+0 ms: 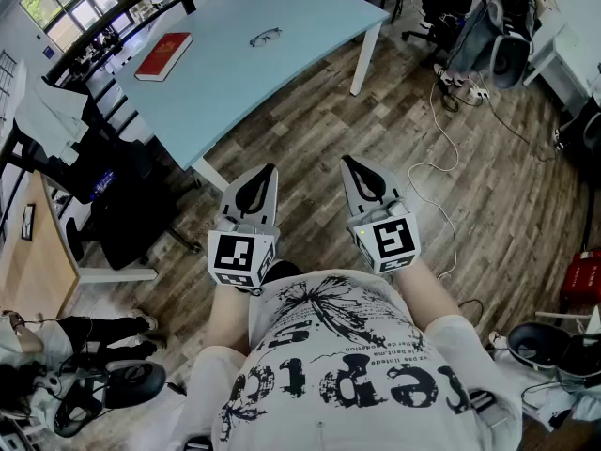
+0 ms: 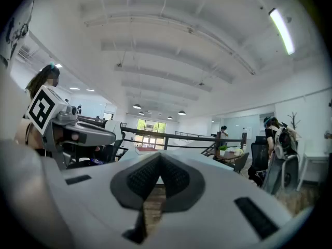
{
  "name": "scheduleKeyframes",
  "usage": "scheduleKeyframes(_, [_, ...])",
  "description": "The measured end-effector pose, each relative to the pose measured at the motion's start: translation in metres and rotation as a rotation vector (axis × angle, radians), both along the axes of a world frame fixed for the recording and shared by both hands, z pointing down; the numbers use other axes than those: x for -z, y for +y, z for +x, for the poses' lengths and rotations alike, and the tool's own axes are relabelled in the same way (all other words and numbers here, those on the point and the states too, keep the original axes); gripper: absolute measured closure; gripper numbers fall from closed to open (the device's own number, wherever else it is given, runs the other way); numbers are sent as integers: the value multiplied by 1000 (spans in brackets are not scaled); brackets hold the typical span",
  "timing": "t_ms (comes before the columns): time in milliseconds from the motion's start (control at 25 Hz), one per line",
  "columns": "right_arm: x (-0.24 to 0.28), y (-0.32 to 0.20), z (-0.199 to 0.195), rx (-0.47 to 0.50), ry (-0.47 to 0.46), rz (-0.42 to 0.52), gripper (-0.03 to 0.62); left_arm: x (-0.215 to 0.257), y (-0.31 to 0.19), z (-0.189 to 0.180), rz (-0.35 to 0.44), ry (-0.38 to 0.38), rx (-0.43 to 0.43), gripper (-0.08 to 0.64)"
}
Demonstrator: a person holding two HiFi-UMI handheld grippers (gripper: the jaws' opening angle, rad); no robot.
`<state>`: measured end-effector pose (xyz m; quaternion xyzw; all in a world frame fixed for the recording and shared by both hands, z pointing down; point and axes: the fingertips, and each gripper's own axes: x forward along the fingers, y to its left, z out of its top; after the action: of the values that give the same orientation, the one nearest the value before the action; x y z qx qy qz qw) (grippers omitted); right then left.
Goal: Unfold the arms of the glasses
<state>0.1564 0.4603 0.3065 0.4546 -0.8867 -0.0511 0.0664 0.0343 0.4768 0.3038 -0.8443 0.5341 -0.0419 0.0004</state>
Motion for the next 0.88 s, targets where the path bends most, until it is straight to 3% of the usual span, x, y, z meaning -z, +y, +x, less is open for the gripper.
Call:
scheduleKeyframes(440, [-9, -3, 22, 3, -15, -32, 583, -7, -2, 28, -19, -3, -19, 538])
scheduleKeyframes(600, [-17, -14, 25, -5, -43, -61, 581, -16, -12, 25, -39, 8, -12, 538])
scheduleKeyframes(880, [-37, -45, 26, -25, -8, -87, 581, -38, -48, 16, -94, 31, -4, 538])
